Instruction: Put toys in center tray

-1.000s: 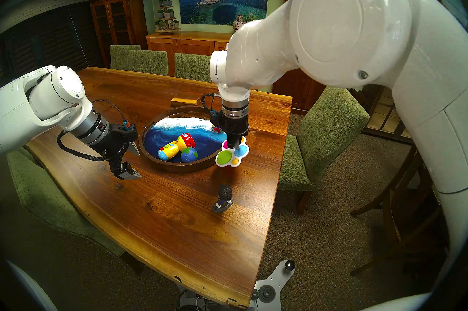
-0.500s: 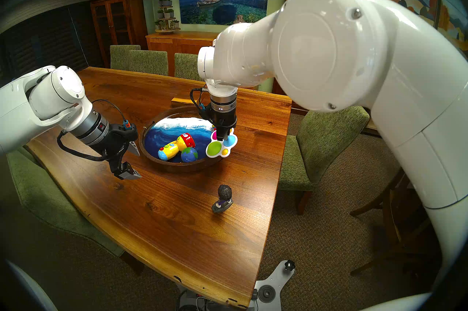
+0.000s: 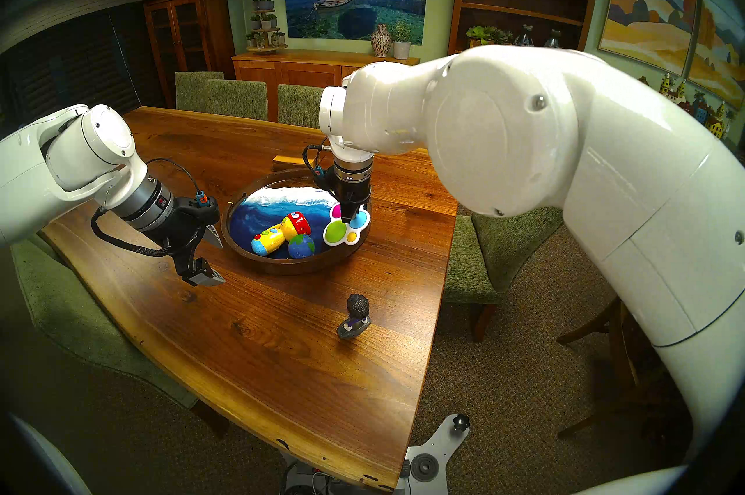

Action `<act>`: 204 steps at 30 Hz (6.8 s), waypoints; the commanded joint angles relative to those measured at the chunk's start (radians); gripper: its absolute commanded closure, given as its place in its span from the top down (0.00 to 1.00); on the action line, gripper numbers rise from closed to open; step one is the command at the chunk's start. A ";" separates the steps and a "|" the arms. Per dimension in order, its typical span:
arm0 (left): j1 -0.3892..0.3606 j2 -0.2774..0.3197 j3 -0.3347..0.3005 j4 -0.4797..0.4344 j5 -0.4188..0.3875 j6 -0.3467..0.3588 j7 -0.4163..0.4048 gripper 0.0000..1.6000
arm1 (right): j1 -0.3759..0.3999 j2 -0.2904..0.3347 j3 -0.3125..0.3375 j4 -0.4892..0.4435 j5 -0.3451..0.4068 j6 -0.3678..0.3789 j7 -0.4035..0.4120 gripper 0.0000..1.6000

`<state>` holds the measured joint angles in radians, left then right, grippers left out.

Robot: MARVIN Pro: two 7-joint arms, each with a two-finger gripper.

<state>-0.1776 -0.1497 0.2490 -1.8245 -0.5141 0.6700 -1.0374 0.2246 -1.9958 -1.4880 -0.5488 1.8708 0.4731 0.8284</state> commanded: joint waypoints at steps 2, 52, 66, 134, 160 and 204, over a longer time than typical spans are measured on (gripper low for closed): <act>-0.024 0.000 -0.022 0.001 0.000 -0.002 0.002 1.00 | -0.025 0.010 -0.009 0.122 -0.008 -0.021 -0.011 0.00; -0.024 0.000 -0.025 0.000 -0.003 -0.002 0.006 1.00 | -0.112 0.041 -0.038 0.302 -0.028 -0.012 0.186 1.00; -0.024 0.000 -0.026 0.000 -0.003 -0.002 0.006 1.00 | -0.003 0.038 -0.078 0.203 -0.061 0.094 0.458 1.00; -0.007 -0.004 -0.016 0.003 -0.005 -0.002 0.017 1.00 | 0.469 0.040 0.085 -0.547 0.100 0.221 0.321 1.00; -0.010 -0.004 -0.020 0.003 -0.006 -0.002 0.020 1.00 | 0.682 0.047 0.305 -0.958 0.206 0.159 0.259 1.00; -0.022 0.003 -0.034 -0.001 0.001 0.000 -0.003 1.00 | 0.789 0.095 0.367 -1.293 0.610 -0.261 -0.540 1.00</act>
<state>-0.1666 -0.1482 0.2436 -1.8239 -0.5196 0.6703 -1.0370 1.0307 -1.8916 -1.1185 -1.8552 2.4163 0.2218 0.3888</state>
